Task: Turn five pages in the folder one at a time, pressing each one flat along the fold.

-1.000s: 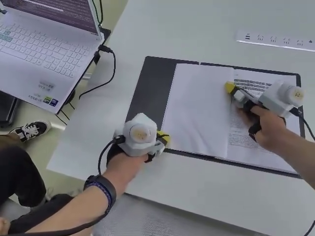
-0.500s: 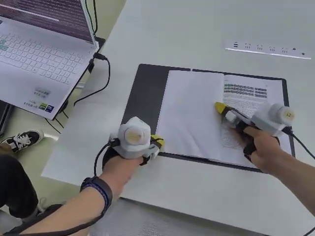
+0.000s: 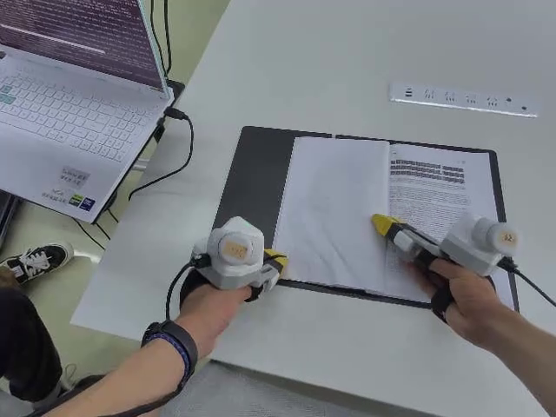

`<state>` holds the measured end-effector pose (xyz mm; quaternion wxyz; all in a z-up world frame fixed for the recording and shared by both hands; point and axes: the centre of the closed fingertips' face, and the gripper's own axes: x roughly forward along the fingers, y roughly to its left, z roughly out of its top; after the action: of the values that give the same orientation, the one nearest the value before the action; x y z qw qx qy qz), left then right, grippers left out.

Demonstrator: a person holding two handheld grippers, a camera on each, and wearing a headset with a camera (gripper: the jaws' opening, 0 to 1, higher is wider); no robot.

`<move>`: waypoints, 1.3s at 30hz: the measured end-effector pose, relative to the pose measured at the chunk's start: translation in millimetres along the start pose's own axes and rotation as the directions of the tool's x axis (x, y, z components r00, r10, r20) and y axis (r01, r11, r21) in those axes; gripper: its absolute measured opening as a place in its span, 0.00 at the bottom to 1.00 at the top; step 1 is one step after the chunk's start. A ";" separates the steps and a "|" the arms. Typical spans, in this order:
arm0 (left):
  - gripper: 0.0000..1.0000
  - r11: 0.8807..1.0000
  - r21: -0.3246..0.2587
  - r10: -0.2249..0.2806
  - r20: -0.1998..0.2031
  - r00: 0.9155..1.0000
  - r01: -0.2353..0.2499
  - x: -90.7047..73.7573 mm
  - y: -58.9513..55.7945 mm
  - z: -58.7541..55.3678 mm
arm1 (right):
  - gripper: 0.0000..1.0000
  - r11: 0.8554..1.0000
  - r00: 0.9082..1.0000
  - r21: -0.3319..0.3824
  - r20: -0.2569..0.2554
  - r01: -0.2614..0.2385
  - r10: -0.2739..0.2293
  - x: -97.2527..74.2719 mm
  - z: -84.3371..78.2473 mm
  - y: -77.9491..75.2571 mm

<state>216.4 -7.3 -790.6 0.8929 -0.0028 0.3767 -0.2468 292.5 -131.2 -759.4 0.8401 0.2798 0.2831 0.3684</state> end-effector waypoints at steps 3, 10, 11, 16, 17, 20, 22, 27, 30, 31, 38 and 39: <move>0.00 1.000 0.007 -0.001 -0.002 1.000 0.001 -0.1 0.0 0.1 | 0.00 1.000 1.000 0.001 -0.014 -0.012 0.012 -4.7 -7.5 4.7; 0.00 1.000 0.013 -0.008 -0.002 1.000 0.008 -0.5 -0.2 0.1 | 0.00 0.999 0.999 0.010 -0.026 -0.031 0.031 -14.6 -23.0 14.0; 0.00 1.000 0.015 -0.009 -0.003 1.000 0.009 -0.3 0.1 0.3 | 0.00 0.999 0.999 0.012 -0.028 -0.033 0.033 -15.8 -24.9 14.4; 0.00 1.000 0.018 -0.011 -0.004 1.000 0.011 -0.1 -0.1 0.4 | 0.00 0.999 0.998 0.008 -0.048 -0.044 0.044 -19.6 -30.2 11.0; 0.00 1.000 0.019 -0.011 -0.004 1.000 0.011 0.1 0.1 0.6 | 0.00 0.999 0.997 0.007 -0.053 -0.047 0.048 -20.8 -32.1 11.3; 0.00 1.000 0.020 -0.013 -0.003 1.000 0.013 0.0 -0.5 0.5 | 0.00 0.999 0.996 0.003 -0.067 -0.054 0.054 -24.5 -38.0 13.4; 0.00 1.000 0.022 -0.014 -0.003 1.000 0.014 -0.1 -0.8 0.7 | 0.00 0.998 0.995 -0.004 -0.080 -0.059 0.059 -26.2 -42.0 14.0; 0.00 1.000 0.025 -0.016 -0.003 1.000 0.016 0.0 -0.4 1.2 | 0.00 0.998 0.994 -0.001 -0.086 -0.062 0.062 -29.6 -47.5 15.0; 0.00 1.000 0.025 -0.020 -0.003 1.000 0.020 0.0 -0.1 1.1 | 0.00 0.998 0.993 -0.004 -0.095 -0.065 0.064 -31.0 -51.7 17.3; 0.00 0.999 0.025 -0.020 -0.003 1.000 0.020 -0.1 -0.3 1.0 | 0.00 0.998 0.993 -0.005 -0.098 -0.067 0.066 -31.4 -52.5 17.4; 0.00 1.000 0.025 -0.017 0.003 1.000 0.017 -0.9 -0.2 0.7 | 0.00 0.997 0.990 -0.005 -0.117 -0.077 0.076 -36.4 -59.4 23.7; 0.00 1.000 0.025 -0.018 0.003 1.000 0.018 -0.7 -0.2 0.8 | 0.00 0.997 0.989 -0.008 -0.123 -0.080 0.079 -37.3 -61.2 24.8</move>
<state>216.4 -7.2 -789.5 0.8911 0.0047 0.3722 -0.2597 218.1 -130.0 -774.3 0.8076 0.2621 0.3203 0.4200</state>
